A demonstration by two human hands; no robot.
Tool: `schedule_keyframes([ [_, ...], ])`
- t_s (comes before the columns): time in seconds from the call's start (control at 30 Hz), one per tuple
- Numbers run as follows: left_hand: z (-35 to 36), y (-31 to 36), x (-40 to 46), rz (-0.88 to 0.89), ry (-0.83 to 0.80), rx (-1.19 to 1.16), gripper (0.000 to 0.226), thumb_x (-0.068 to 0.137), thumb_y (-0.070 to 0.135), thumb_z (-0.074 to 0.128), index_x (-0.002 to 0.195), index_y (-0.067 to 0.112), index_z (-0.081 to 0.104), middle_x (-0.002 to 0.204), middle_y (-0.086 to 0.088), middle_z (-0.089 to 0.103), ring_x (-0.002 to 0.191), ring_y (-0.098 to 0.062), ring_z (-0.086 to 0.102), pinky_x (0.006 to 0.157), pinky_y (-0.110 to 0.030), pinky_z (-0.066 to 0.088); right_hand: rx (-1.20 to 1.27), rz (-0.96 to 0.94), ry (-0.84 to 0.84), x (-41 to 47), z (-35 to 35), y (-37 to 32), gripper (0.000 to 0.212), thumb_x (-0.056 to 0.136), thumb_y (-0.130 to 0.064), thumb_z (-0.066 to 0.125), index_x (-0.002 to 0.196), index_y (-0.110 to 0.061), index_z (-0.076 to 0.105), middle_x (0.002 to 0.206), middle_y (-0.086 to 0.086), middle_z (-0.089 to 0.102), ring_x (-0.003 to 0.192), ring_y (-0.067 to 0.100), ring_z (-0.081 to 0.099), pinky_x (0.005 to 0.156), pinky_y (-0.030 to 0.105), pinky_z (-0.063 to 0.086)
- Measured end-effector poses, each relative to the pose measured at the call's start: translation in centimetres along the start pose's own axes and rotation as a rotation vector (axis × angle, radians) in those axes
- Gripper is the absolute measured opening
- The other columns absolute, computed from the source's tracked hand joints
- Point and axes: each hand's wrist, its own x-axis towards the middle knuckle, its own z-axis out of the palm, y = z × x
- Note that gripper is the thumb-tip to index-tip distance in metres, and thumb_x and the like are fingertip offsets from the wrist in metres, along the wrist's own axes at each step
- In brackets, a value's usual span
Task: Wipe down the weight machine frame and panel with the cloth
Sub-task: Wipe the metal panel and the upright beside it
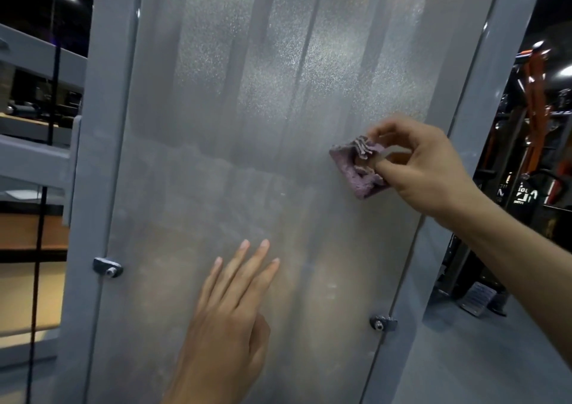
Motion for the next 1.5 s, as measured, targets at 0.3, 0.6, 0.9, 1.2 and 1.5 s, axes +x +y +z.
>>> schedule_keyframes([
  [0.3, -3.4, 5.1, 2.4, -0.423, 0.048, -0.802, 0.032, 0.087, 0.054, 0.058, 0.112, 0.04, 0.071, 0.107, 0.013, 0.076, 0.093, -0.005, 0.071, 0.079, -0.02, 0.052, 0.433, 0.311, -0.544, -5.4, 4.4, -1.8, 0.016, 0.087, -0.002, 0.074, 0.103, -0.004, 0.071, 0.087, 0.011, 0.07, 0.077, 0.018, 0.06, 0.066, 0.024, 0.048],
  [0.6, -3.6, 5.1, 2.3, -0.663, 0.145, -1.154, 0.039, 0.062, 0.047, 0.078, 0.086, 0.016, 0.073, 0.067, -0.009, 0.073, 0.052, -0.011, 0.06, 0.052, -0.022, 0.049, 0.372, 0.278, -0.529, -10.1, 6.9, -3.7, 0.015, 0.1, -0.027, 0.067, 0.113, -0.021, 0.064, 0.091, 0.003, 0.075, 0.074, 0.009, 0.067, 0.067, 0.025, 0.053],
  [0.9, -2.1, 3.4, 1.3, -0.525, 0.185, -0.715, 0.023, 0.076, 0.052, 0.064, 0.093, 0.039, 0.072, 0.088, 0.012, 0.077, 0.079, -0.006, 0.072, 0.071, -0.021, 0.055, -0.04, -0.106, -0.07, -6.7, 6.0, -1.8, 0.013, 0.097, -0.033, 0.065, 0.099, -0.021, 0.067, 0.082, -0.008, 0.068, 0.074, 0.006, 0.062, 0.07, 0.027, 0.05],
  [1.2, -1.9, -0.7, 0.2, -0.17, 0.267, -0.13, 0.028, 0.091, 0.026, 0.053, 0.109, 0.023, 0.074, 0.107, 0.014, 0.065, 0.095, -0.01, 0.061, 0.088, -0.017, 0.045, -0.768, -0.503, 0.156, 0.4, 1.2, 1.5, 0.032, 0.107, -0.04, 0.043, 0.108, -0.014, 0.061, 0.096, 0.001, 0.063, 0.078, 0.029, 0.065, 0.055, 0.041, 0.051],
  [1.5, -1.6, -0.9, 0.0, -0.115, 0.227, -0.106, 0.032, 0.089, 0.02, 0.052, 0.112, 0.018, 0.074, 0.113, 0.01, 0.064, 0.102, -0.014, 0.06, 0.099, -0.014, 0.038, -0.821, -0.75, 0.116, -3.4, 5.9, 3.3, 0.031, 0.105, -0.047, 0.055, 0.09, -0.021, 0.064, 0.073, 0.0, 0.062, 0.058, 0.027, 0.065, 0.042, 0.034, 0.044],
])
